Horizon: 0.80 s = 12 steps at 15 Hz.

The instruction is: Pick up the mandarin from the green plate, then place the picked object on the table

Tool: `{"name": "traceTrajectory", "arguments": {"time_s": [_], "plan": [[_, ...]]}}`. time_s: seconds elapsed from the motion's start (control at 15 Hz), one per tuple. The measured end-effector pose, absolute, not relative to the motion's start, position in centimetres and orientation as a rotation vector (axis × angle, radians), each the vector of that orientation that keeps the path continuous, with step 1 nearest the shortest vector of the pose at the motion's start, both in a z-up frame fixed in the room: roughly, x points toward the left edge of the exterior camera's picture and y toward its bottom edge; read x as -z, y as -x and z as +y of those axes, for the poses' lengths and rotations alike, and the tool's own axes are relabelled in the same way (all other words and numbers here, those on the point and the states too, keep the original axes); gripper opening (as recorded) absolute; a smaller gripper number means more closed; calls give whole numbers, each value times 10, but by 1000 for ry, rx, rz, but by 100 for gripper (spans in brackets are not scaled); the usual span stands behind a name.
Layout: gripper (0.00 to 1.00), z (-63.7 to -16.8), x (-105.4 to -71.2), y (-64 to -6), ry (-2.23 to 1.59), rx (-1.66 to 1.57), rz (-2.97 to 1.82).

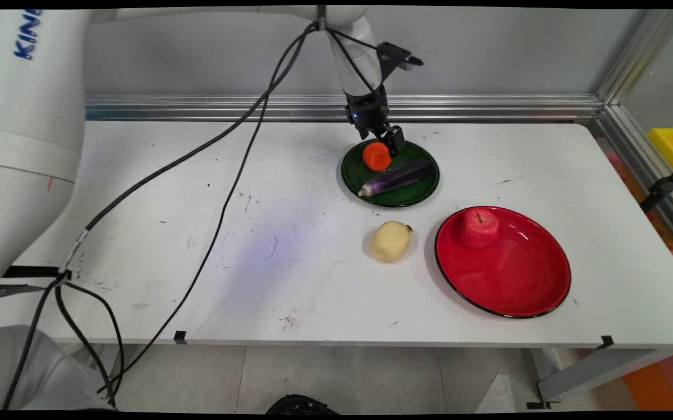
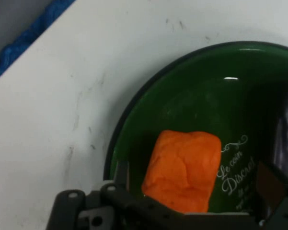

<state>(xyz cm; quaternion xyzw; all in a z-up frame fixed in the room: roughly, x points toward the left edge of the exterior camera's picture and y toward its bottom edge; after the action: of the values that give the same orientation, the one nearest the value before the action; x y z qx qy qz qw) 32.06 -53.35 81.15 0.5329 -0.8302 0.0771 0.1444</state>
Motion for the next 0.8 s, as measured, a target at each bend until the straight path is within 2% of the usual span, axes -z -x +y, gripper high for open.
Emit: {"name": "traceTrajectory", "arguments": {"time_s": [0.33,0.4,0.8], "plan": [[100,-546,-797,-311,-1517,-205,-2453],[0,-548,-795,-309,-1508,-204,-2464],[0,-554,-792,-310,-1419,-232,-2529]]}}
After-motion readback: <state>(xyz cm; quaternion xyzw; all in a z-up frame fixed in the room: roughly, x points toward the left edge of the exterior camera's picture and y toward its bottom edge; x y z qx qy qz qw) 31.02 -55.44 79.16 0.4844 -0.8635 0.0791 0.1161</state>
